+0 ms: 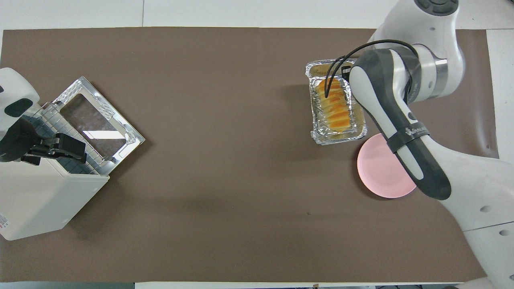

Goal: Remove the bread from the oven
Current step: 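Drag the foil tray beside the pink plate with the right gripper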

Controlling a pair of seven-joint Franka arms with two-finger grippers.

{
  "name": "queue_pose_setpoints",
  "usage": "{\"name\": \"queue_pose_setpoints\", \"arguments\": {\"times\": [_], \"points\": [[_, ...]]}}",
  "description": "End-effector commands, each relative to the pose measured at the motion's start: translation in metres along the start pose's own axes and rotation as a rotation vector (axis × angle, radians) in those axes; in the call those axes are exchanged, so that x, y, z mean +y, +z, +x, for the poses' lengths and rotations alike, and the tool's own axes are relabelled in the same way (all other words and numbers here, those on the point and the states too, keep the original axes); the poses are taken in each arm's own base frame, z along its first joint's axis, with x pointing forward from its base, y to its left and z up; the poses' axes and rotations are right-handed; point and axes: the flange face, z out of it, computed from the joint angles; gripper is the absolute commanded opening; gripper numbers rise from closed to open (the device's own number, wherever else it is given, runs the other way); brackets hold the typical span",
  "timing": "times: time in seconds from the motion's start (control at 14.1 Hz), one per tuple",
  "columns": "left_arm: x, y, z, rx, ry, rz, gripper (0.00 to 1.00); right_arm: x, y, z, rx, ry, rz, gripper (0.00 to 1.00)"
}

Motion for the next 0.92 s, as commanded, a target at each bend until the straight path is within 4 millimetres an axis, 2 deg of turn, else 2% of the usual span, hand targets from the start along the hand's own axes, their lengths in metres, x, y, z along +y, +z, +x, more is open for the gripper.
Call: {"name": "queue_pose_setpoints", "arguments": {"times": [0.0, 0.07, 0.21, 0.35, 0.49, 0.71, 0.78, 0.85], "points": [[-0.004, -0.004, -0.006, 0.004, 0.005, 0.009, 1.00, 0.070, 0.021, 0.013, 0.046, -0.099, 0.019, 0.00], [-0.004, -0.004, -0.006, 0.004, 0.005, 0.009, 1.00, 0.088, 0.032, 0.017, 0.055, -0.111, 0.018, 0.00], [-0.004, -0.004, -0.006, 0.004, 0.005, 0.009, 1.00, 0.097, 0.054, 0.020, 0.047, -0.101, 0.021, 0.00], [-0.004, -0.004, -0.006, 0.004, 0.005, 0.009, 1.00, 0.111, 0.066, 0.026, 0.087, -0.078, 0.021, 0.00], [-0.004, -0.004, -0.006, 0.004, 0.005, 0.007, 1.00, 0.110, 0.080, 0.023, 0.089, -0.073, 0.025, 0.00], [-0.004, -0.004, -0.006, 0.004, 0.005, 0.009, 1.00, 0.112, 0.080, 0.023, 0.094, -0.070, 0.025, 0.00], [-0.005, -0.004, -0.006, 0.004, 0.004, 0.008, 1.00, 0.113, 0.079, 0.022, 0.092, -0.069, 0.024, 0.84], [-0.004, -0.004, -0.006, 0.002, 0.005, 0.009, 1.00, 0.113, 0.074, 0.022, 0.089, -0.074, 0.020, 1.00]]}}
